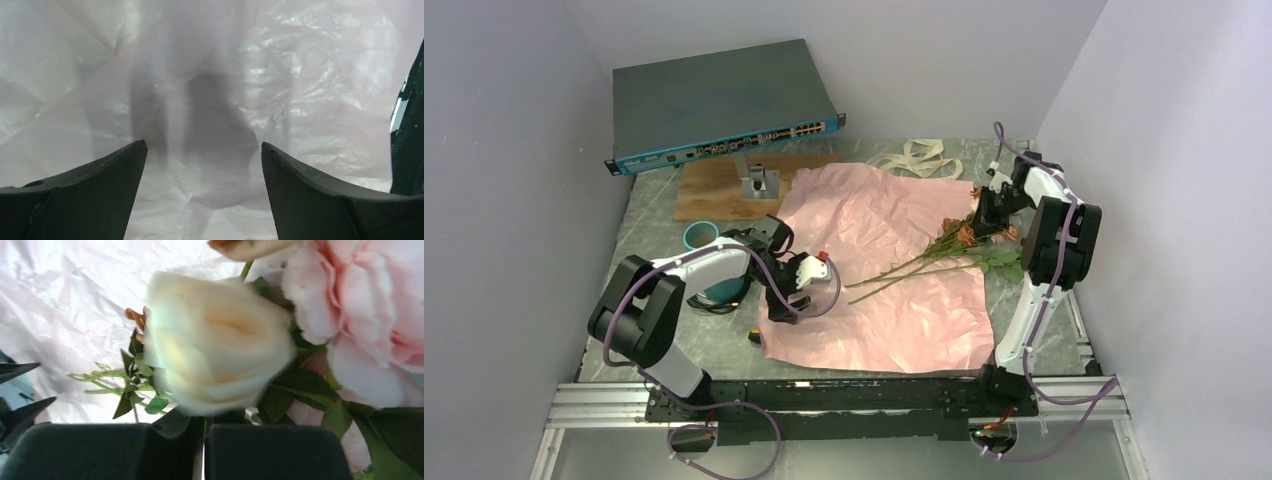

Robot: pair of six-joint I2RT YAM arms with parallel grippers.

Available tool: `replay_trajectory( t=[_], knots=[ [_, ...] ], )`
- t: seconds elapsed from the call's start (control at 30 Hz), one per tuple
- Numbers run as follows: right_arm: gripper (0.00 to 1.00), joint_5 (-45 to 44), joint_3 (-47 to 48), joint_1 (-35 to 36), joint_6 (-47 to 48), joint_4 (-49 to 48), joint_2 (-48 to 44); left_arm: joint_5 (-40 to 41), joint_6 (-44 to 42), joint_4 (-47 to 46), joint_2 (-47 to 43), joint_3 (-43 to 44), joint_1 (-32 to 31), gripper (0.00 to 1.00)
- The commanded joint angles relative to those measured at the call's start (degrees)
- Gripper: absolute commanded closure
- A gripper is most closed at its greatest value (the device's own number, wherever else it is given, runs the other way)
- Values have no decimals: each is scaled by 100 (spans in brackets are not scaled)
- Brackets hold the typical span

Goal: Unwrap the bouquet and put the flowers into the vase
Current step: Pick up the fake flower from the wrapping paper.

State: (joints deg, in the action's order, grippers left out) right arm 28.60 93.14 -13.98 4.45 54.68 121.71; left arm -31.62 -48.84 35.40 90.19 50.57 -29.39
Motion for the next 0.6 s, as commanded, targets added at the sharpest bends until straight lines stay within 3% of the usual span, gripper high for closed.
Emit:
replay_trajectory(
  t=[0.0, 0.57],
  knots=[
    [100, 719, 125, 28, -102, -210, -268, -147, -114, 84, 41, 297, -14, 8],
    [100, 1862, -288, 35, 660, -130, -1845, -446, 31, 292, -388, 797, -14, 5]
  ],
)
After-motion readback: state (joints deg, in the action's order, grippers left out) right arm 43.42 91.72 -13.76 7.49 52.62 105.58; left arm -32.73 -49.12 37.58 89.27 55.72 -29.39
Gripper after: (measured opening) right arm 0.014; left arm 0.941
